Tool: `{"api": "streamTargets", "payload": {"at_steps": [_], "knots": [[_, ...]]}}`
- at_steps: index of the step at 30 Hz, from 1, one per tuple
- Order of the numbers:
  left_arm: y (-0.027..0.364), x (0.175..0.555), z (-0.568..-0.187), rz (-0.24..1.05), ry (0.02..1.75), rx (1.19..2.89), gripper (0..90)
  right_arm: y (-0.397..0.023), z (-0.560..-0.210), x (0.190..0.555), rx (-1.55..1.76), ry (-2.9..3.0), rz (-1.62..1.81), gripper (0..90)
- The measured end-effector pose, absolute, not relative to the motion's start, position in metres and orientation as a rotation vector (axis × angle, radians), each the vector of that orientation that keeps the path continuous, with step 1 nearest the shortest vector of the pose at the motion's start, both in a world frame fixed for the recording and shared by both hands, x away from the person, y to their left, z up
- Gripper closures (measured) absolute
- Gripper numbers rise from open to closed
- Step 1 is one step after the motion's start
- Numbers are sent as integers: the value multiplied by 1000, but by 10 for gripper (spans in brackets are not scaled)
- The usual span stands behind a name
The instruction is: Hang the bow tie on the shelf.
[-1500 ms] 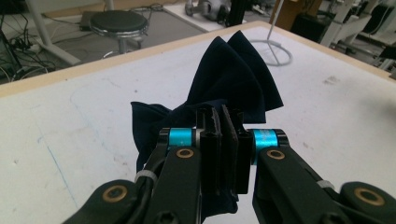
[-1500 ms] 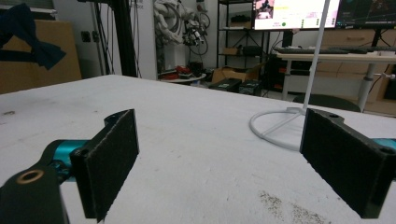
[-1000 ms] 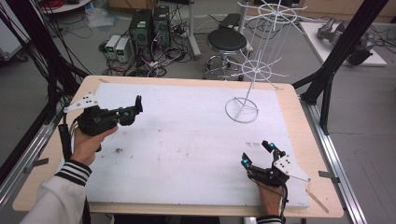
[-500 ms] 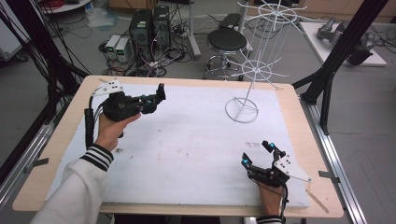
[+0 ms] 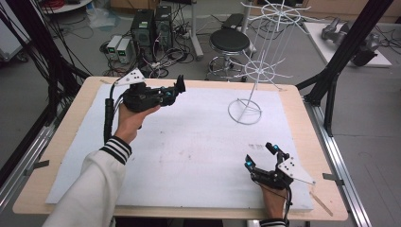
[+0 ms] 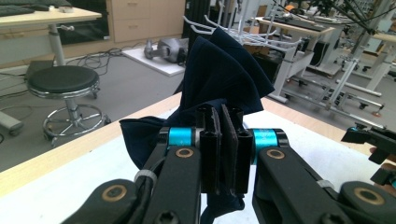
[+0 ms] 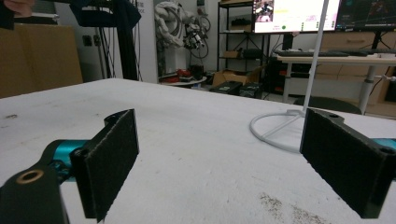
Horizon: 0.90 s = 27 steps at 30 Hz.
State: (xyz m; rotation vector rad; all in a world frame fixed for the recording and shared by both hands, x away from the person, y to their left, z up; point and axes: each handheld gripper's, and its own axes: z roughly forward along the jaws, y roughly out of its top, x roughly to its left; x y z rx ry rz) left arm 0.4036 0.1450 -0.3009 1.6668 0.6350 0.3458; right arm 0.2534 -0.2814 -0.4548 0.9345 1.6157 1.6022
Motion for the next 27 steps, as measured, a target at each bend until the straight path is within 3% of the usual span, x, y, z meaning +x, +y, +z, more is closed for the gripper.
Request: {"api": "streamTargets", "payload": {"at_steps": [27], "knots": [[81,433,-281,316,588,1627,857,-282,-455,253,937,1605,1611,107]]}}
